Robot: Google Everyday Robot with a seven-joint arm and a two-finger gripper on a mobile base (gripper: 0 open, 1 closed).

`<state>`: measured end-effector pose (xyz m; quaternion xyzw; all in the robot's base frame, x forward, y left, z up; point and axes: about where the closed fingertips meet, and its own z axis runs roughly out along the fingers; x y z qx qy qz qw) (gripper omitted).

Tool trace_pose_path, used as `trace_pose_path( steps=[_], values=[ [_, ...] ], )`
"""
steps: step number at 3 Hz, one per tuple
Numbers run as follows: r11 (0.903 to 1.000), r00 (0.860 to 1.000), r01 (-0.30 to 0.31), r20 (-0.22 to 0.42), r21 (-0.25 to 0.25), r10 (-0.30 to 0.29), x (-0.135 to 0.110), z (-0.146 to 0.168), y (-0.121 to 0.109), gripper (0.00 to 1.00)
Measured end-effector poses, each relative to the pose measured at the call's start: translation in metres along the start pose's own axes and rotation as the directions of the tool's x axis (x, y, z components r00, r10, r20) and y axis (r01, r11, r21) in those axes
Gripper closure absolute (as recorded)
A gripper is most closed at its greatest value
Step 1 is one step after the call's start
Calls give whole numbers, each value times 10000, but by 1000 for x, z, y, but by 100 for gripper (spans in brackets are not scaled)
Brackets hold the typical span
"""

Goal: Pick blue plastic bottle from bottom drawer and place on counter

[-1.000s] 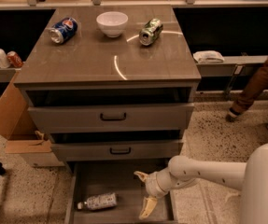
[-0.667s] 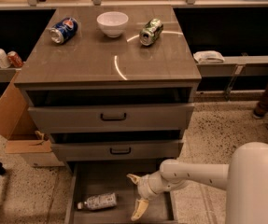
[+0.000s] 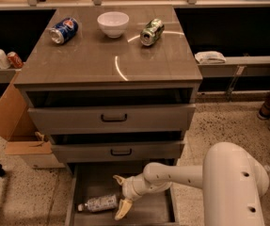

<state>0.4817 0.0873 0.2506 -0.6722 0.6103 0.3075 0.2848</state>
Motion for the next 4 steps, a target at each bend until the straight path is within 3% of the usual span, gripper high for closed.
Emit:
trace_pose_path(
  steps=[1, 4],
  values=[
    [10000, 10000, 0, 1, -1, 0, 0, 0, 0, 0],
    [9913, 9881, 1311, -799, -132, -1317, 25, 96, -26, 0]
  ],
)
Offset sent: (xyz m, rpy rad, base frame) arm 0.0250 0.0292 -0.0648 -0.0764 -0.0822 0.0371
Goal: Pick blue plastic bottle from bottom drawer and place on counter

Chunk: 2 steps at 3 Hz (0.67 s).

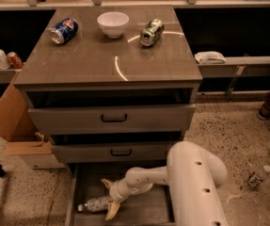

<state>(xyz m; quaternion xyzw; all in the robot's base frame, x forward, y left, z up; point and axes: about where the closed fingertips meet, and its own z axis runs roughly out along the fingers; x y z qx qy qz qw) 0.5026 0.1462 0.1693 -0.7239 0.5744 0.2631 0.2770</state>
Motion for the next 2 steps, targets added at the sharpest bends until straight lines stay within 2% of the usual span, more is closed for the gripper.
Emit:
trace_pose_path(
  steps=[2],
  values=[
    [9981, 9975, 585, -382, -206, -592, 1, 43, -1, 0]
  ],
)
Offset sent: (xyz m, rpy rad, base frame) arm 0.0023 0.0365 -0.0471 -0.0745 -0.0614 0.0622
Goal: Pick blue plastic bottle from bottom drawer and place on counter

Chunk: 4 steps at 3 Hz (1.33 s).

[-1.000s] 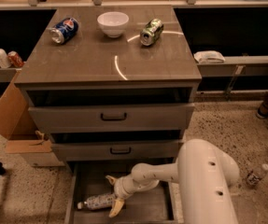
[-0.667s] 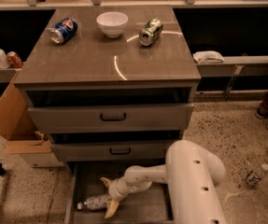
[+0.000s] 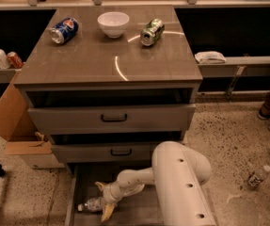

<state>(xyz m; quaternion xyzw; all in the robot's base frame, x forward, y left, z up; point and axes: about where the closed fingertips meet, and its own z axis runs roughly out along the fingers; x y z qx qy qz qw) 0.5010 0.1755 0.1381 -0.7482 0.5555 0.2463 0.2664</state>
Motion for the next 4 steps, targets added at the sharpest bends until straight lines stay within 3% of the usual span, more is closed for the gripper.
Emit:
trace_pose_path(
  steps=[3, 4],
  values=[
    [9987, 9968, 480, -643, 150, -469, 13, 16, -1, 66],
    [9965, 9961, 729, -532, 420, -706, 7, -12, 1, 89]
  ],
)
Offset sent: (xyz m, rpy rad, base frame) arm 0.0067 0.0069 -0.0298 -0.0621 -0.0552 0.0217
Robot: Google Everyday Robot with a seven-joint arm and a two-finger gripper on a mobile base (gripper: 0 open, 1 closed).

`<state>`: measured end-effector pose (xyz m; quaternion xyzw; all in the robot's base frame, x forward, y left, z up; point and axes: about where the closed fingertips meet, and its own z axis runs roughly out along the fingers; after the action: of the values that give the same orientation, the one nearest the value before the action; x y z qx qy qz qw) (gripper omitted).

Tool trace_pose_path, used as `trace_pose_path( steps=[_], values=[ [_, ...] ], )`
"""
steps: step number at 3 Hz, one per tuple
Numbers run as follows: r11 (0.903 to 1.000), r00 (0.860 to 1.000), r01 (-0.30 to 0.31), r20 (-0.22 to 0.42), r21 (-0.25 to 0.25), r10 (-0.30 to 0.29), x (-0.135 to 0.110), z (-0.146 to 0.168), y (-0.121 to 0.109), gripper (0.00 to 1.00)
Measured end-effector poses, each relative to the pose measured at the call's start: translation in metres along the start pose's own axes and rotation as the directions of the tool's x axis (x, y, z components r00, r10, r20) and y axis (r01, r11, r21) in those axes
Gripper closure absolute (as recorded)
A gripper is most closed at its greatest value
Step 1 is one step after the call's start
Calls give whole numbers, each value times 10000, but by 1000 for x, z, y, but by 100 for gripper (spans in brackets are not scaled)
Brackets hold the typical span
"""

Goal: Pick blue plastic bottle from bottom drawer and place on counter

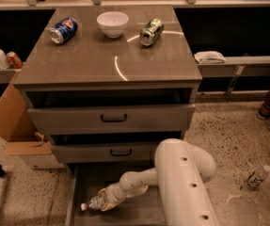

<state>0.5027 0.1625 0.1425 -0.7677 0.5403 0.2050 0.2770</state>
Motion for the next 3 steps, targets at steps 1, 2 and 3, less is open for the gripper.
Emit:
trace_pose_path(
  steps=[1, 2, 3],
  values=[
    [9986, 9988, 273, 383, 457, -290, -8, -57, 1, 100],
    [9907, 9983, 142, 535, 1354, -216, 0, -136, 1, 100],
    [9907, 9983, 145, 535, 1356, -219, 0, -136, 1, 100]
  ],
)
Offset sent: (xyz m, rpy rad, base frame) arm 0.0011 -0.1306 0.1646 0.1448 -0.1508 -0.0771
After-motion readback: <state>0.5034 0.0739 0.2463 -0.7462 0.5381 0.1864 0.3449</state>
